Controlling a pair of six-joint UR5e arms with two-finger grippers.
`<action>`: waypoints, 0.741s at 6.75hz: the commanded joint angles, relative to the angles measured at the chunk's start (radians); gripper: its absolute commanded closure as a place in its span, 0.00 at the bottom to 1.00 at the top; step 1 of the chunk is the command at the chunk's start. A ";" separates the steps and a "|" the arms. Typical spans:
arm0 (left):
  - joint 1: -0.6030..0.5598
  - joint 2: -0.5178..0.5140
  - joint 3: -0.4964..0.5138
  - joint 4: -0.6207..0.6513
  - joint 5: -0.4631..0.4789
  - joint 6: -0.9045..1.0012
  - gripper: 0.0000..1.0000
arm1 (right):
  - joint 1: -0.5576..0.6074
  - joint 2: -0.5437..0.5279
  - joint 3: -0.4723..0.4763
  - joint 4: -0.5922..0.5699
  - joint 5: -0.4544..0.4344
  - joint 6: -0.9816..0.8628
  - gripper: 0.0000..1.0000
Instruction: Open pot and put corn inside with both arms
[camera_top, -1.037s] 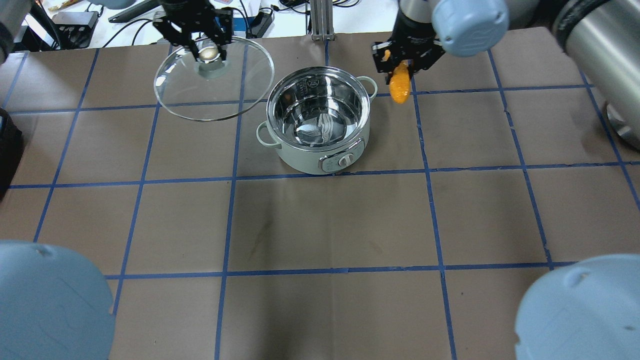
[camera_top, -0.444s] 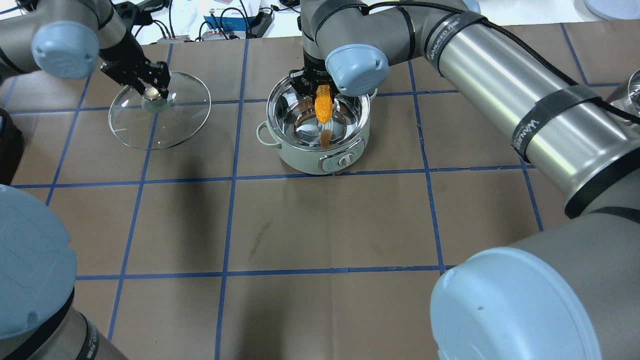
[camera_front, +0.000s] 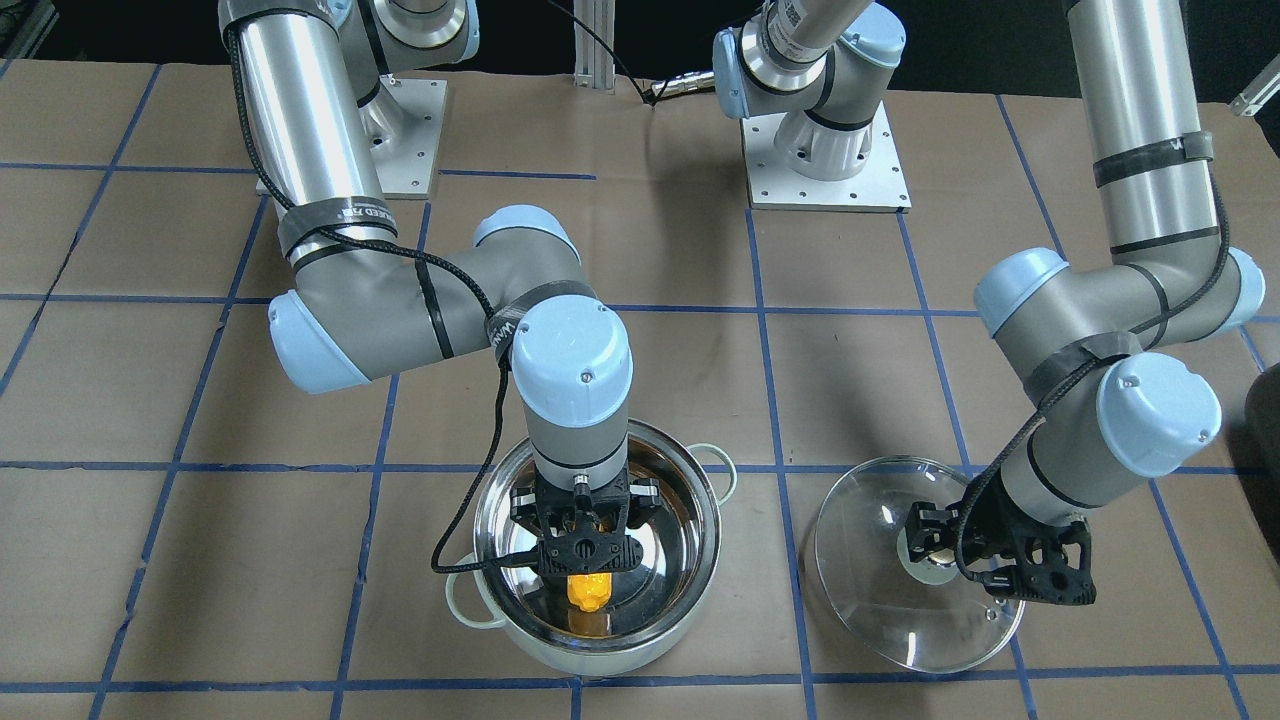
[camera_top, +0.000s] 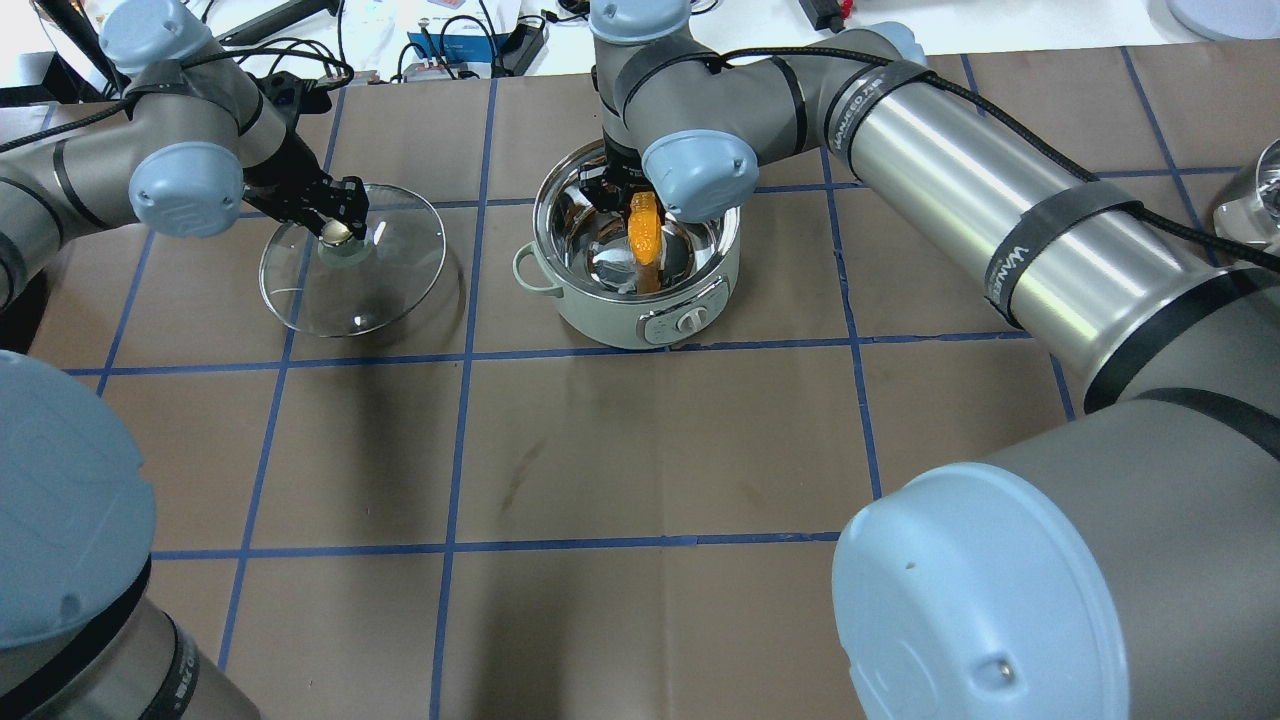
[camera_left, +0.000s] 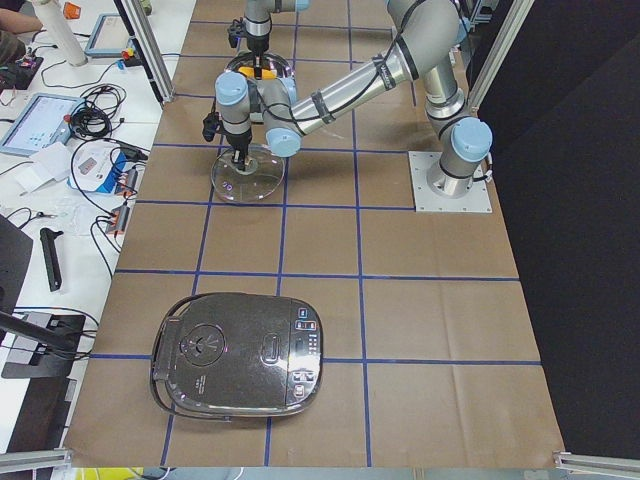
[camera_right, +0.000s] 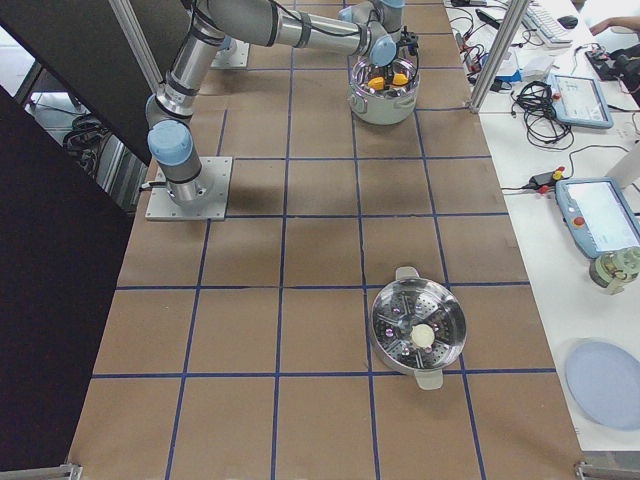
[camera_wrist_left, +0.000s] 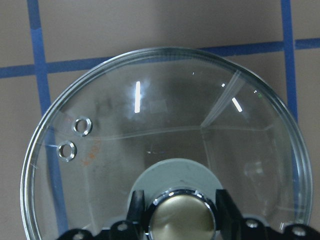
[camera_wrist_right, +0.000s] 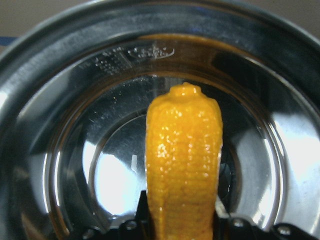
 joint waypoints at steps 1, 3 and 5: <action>-0.001 -0.003 -0.011 0.004 -0.012 0.000 0.66 | 0.000 0.013 0.061 -0.080 -0.004 -0.002 0.91; -0.008 0.026 -0.011 -0.010 -0.009 -0.006 0.00 | 0.000 0.025 0.060 -0.082 -0.004 0.000 0.42; -0.037 0.083 0.012 -0.082 0.000 -0.006 0.00 | -0.001 0.015 0.054 -0.070 -0.004 0.001 0.00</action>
